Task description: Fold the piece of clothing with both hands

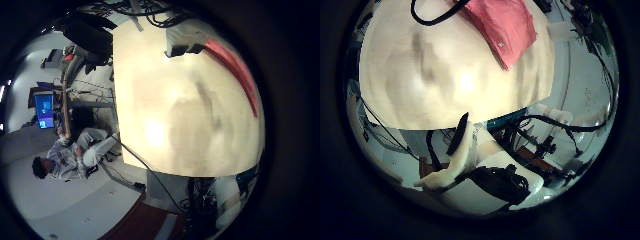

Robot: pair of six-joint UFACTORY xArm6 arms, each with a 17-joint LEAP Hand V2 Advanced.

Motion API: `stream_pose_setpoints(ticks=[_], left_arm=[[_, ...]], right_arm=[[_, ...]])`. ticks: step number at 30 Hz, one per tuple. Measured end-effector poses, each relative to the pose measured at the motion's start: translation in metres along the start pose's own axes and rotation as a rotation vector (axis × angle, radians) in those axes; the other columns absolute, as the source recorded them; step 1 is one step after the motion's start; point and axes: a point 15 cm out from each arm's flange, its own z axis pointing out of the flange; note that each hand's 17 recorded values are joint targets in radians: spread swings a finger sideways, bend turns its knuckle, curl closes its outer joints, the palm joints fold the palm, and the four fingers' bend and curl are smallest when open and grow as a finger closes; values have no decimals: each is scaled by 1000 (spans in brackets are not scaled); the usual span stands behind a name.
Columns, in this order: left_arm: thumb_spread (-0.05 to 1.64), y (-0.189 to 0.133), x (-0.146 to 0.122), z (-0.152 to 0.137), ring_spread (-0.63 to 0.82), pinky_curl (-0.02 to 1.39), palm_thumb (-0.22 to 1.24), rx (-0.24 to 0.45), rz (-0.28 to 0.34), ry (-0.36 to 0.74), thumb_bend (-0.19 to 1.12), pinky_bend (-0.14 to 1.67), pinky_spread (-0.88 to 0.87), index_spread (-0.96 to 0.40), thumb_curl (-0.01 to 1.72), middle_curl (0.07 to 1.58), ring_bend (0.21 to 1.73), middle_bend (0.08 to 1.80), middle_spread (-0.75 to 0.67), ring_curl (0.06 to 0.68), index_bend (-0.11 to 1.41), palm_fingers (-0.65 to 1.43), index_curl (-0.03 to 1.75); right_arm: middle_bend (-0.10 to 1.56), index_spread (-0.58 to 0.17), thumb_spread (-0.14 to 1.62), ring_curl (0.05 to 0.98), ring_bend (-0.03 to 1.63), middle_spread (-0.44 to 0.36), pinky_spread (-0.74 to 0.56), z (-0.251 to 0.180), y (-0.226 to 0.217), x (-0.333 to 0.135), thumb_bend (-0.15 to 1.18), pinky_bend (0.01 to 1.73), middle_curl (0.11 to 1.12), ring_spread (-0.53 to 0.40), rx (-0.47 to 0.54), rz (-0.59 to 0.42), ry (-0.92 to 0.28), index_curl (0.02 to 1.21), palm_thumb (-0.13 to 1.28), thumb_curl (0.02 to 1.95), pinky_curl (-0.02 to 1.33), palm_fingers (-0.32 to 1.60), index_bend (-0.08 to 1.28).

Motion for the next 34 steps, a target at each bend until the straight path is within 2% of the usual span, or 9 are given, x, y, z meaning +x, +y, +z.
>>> stream_pose_setpoints(ticks=[4, 9, 13, 18, 24, 34], left_arm=[[1169, 2, 35, -22, 489, 310, 373, -7, 40, 23, -14, 430, 367, 108, 261, 306, 523, 194, 287, 217, 166, 14, 285], [1175, 0, 81, -42, 490, 307, 396, -10, 86, 42, -13, 415, 363, 107, 263, 311, 507, 193, 276, 212, 168, 28, 293], [1183, 4, 109, -49, 491, 307, 404, -20, 118, 38, -15, 407, 358, 108, 261, 313, 504, 196, 275, 211, 163, 39, 295], [1191, 13, 138, -52, 492, 307, 411, -45, 126, 36, -14, 398, 357, 108, 260, 315, 498, 193, 275, 208, 167, 46, 299], [1195, 8, 130, -47, 492, 308, 429, -44, 61, 42, -12, 390, 356, 106, 261, 315, 494, 192, 280, 207, 161, 51, 299], [1198, 10, 137, -50, 479, 303, 464, -21, 28, 148, -14, 369, 340, 96, 265, 328, 483, 210, 243, 205, 160, 83, 296]], right_arm=[[350, -388, 1347, 269, 420, 67, 409, -46, 58, 16, -24, 346, 357, 214, -34, 80, -8, 392, 834, 490, 355, 32, 338], [301, -390, 1373, 256, 371, 73, 411, -46, 128, -4, -20, 294, 343, 225, -204, 117, -74, 373, 742, 436, 333, 56, 283], [262, -392, 1398, 248, 340, 76, 409, -52, 157, -16, -16, 253, 335, 226, -229, 159, -79, 364, 684, 395, 320, 90, 244], [248, -386, 1413, 249, 348, 78, 404, -38, 203, -33, -11, 202, 334, 219, -284, 188, -92, 356, 658, 366, 307, 166, 206], [233, -381, 1426, 244, 324, 77, 402, -47, 219, -43, -8, 178, 336, 217, -240, 196, -77, 357, 648, 341, 294, 196, 193], [253, -370, 1433, 244, 309, 68, 397, -40, 232, -47, -6, 162, 349, 212, -253, 195, -82, 364, 654, 316, 253, 243, 196]])
